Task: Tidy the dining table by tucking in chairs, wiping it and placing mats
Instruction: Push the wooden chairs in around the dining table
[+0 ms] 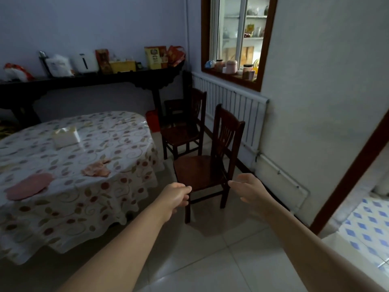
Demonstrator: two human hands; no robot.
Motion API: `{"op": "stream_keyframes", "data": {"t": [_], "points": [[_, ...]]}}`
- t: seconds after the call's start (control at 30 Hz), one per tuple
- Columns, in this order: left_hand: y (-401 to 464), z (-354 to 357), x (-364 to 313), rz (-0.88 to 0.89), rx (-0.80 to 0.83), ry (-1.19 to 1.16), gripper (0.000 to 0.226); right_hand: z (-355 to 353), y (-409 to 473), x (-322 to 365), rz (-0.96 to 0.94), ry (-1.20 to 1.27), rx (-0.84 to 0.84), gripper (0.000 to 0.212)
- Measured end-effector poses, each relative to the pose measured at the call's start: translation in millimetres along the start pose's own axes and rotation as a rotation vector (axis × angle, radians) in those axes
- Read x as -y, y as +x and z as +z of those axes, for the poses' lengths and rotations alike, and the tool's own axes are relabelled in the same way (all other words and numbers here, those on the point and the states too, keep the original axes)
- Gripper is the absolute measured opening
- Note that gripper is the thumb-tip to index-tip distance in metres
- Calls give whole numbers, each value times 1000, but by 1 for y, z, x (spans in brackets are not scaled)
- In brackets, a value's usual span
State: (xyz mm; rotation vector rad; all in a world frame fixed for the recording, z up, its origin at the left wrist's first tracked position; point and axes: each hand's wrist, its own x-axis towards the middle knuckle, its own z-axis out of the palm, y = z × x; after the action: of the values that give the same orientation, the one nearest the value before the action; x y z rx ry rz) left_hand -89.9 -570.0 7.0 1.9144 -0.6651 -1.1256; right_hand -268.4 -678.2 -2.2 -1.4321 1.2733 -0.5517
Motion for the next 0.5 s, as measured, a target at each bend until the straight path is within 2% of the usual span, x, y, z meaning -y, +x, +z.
{"op": "stream_keyframes", "data": {"t": [0.23,0.3,0.4,0.5], "points": [[153,53,-91,22,81,-35,37,-42,144,34,-10,-27,-34,71],[190,70,-122,17,101,-36,38,-58,182,47,-1,-33,-32,64],[239,96,-169,7,111,-31,42,-87,237,66,-5,-7,-30,42],[287,126,-208,17,142,-11,42,-115,305,72,-20,-31,-27,50]]}}
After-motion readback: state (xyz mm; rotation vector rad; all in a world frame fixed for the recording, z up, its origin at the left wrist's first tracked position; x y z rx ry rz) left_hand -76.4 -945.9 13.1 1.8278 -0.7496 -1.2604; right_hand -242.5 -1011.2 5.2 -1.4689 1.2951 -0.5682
